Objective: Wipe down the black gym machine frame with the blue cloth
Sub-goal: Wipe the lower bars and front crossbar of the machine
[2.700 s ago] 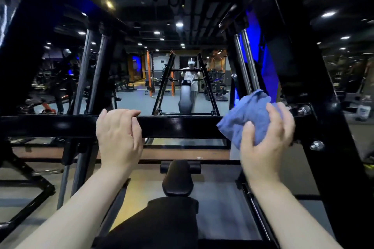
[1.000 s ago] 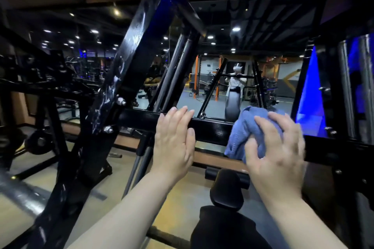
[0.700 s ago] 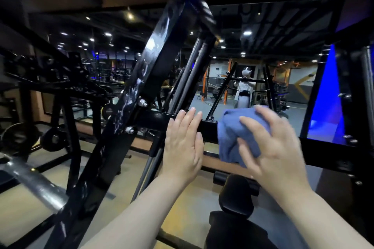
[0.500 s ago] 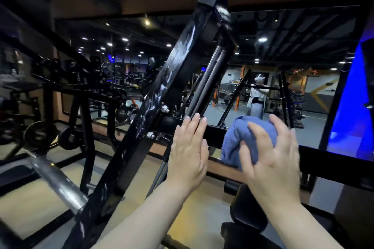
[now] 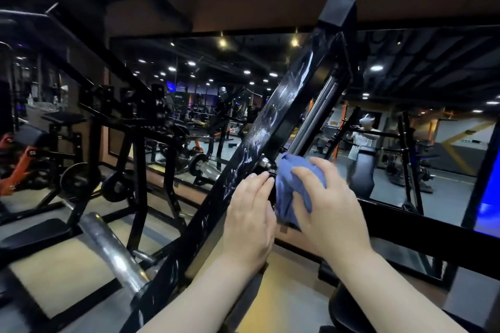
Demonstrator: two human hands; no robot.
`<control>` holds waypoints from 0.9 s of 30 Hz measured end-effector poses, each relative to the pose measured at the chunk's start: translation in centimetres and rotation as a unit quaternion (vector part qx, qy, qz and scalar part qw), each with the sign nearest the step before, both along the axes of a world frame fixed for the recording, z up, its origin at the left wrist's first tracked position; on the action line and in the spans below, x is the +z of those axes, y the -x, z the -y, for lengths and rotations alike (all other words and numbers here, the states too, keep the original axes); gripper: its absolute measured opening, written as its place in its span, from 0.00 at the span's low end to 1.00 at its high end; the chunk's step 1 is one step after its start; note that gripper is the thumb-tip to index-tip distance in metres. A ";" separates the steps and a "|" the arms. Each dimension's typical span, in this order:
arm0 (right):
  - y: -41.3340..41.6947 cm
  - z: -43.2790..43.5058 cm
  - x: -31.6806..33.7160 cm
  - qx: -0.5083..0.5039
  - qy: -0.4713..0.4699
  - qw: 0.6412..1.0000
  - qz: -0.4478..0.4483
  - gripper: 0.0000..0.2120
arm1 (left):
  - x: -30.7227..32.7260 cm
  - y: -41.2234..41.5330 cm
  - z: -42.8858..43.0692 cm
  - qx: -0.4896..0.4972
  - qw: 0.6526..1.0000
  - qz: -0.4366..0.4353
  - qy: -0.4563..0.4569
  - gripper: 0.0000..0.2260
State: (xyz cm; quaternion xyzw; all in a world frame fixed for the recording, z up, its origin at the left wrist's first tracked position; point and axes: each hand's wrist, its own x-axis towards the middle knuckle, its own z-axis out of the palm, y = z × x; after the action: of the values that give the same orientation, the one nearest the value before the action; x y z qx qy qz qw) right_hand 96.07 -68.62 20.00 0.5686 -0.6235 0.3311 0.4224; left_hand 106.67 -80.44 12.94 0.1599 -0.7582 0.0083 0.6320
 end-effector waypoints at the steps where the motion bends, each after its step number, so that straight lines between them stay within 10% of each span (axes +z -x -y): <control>1: -0.4 0.9 -0.4 0.012 -0.011 0.999 -0.036 0.18 | 0.0 -0.5 0.6 0.018 1.000 -0.015 0.002 0.20; 10: -2.1 4.0 2.2 0.102 0.020 0.995 0.005 0.19 | 1.7 -3.3 4.9 0.071 0.989 -0.003 -0.127 0.24; 20: -2.4 8.3 7.0 0.004 -0.079 0.956 -0.283 0.14 | 1.5 -3.0 4.4 0.080 0.989 -0.016 -0.120 0.26; 27: -2.7 9.7 8.4 -0.046 -0.012 0.974 -0.223 0.15 | 1.1 -2.8 4.7 0.086 0.989 -0.024 -0.120 0.25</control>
State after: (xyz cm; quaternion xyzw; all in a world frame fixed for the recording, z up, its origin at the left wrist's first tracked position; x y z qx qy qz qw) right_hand 98.79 -78.31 28.44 0.6039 -0.5429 0.1688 0.5586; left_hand 109.43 -85.11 14.07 0.2995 -0.7219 -0.0320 0.6230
